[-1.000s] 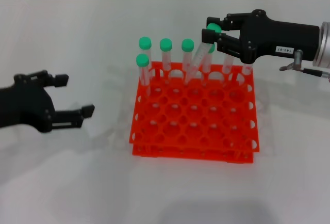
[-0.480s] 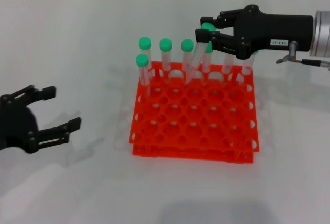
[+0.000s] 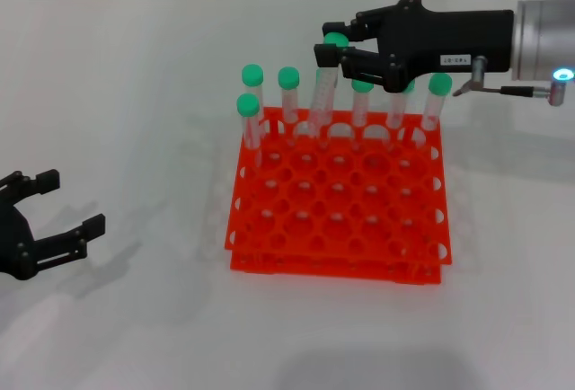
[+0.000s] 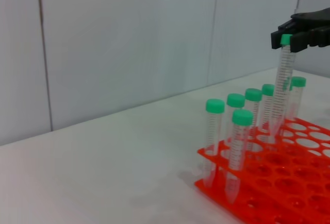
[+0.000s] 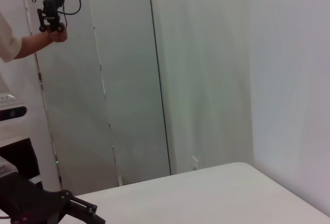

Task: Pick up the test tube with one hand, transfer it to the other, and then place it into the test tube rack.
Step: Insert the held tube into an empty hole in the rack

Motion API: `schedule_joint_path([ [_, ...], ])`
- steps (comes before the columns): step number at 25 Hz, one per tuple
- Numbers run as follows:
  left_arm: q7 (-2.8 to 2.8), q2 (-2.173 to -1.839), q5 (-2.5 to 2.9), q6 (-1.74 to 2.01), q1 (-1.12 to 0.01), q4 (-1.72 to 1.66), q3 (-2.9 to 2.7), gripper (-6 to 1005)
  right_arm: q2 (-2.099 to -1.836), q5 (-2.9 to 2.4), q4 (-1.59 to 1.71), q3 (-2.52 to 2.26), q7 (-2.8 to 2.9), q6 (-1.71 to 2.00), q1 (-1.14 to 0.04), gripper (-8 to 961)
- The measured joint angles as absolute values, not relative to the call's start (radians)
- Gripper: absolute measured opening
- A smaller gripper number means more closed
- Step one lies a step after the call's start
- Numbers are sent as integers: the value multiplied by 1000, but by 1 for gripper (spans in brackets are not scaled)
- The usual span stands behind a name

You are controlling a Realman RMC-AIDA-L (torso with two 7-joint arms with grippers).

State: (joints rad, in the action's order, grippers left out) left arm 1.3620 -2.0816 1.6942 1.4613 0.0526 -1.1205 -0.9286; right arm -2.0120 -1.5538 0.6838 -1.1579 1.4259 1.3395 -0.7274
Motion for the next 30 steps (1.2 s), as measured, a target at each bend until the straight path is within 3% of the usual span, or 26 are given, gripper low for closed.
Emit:
schedule_joint_path([
  [30,1359,-2080,1693,1457,13,-1088,-919,895,-2026,-1539,687,-1362,1479,1160,-793,266],
])
